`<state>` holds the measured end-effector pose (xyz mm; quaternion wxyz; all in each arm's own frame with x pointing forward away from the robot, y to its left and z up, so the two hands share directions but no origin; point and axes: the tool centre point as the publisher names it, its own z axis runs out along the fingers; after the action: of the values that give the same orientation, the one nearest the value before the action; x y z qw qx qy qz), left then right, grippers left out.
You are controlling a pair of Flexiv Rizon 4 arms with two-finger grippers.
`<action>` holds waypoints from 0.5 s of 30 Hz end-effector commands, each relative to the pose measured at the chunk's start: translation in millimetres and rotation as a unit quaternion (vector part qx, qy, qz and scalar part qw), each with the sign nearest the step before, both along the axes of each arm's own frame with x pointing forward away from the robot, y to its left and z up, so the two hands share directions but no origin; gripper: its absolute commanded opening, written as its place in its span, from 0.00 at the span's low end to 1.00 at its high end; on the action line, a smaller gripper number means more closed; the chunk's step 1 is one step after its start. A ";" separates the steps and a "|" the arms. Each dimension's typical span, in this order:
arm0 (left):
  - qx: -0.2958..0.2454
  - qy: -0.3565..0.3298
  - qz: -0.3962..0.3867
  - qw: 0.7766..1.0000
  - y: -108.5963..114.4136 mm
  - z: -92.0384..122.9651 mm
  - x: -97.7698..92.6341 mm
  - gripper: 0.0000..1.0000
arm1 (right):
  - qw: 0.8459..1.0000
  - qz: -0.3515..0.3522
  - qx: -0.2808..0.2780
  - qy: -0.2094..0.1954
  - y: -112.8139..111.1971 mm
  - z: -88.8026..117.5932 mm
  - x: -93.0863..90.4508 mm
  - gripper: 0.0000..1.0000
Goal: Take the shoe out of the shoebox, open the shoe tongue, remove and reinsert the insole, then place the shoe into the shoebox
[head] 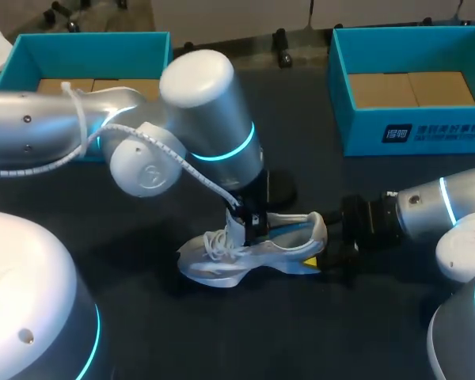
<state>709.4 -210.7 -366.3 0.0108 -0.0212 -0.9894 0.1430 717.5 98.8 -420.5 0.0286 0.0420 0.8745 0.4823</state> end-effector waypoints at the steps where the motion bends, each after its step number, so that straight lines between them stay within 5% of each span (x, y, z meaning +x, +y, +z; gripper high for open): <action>1: -0.020 0.010 -0.004 1.000 6.9 5.7 -1.3 0.00 | 1.000 -0.001 -0.003 0.001 4.1 -4.5 -0.2 0.00; 15: -0.056 0.034 -0.022 0.998 -8.3 25.9 -4.5 0.00 | 1.000 -0.001 -0.003 0.001 4.1 -4.5 -0.2 0.00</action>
<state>704.5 -220.7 -342.4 0.0425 -0.0361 -0.9796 0.1933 717.4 98.7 -420.6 0.0285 0.0420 0.8746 0.4822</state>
